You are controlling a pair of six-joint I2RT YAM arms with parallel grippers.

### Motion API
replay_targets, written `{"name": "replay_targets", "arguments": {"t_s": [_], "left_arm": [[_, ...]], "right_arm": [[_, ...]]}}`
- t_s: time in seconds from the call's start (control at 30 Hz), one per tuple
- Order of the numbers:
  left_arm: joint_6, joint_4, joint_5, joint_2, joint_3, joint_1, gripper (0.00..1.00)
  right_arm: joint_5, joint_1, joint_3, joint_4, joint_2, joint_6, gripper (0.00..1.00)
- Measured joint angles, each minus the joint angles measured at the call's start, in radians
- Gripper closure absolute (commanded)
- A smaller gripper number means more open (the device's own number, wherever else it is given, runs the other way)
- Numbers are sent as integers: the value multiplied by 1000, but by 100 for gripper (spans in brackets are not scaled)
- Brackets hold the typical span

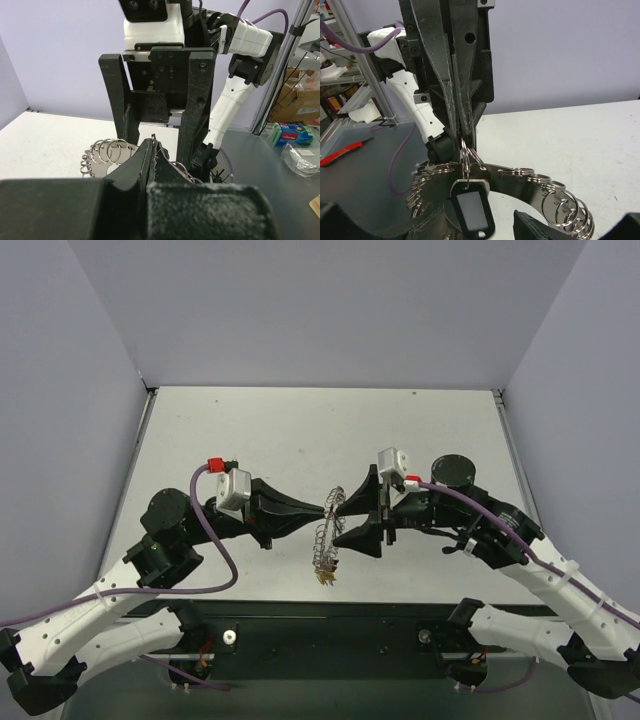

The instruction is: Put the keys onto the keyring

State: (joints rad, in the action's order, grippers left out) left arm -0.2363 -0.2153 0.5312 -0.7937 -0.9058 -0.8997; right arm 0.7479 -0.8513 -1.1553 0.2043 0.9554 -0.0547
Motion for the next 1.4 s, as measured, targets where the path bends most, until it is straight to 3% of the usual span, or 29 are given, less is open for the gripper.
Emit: {"name": "replay_targets", "arguments": {"t_s": [0.3, 0.57, 0.77, 1.2, 1.3, 1.4], "left_arm": [[0, 2, 0, 1, 5, 1, 100], [0, 10, 0, -1, 5, 3, 100], [1, 13, 1, -3, 5, 5, 100], [6, 16, 0, -11, 5, 5, 100], [8, 21, 0, -15, 5, 5, 100], [8, 27, 2, -20, 5, 5, 100]], "right_arm": [[-23, 0, -1, -17, -88, -6, 46], [-17, 1, -31, -56, -37, -3, 52], [-13, 1, -31, -82, 7, 5, 63], [10, 1, -31, -100, -6, 32, 67], [19, 1, -31, -127, -11, 39, 73], [25, 1, -31, -148, -15, 48, 91]]}}
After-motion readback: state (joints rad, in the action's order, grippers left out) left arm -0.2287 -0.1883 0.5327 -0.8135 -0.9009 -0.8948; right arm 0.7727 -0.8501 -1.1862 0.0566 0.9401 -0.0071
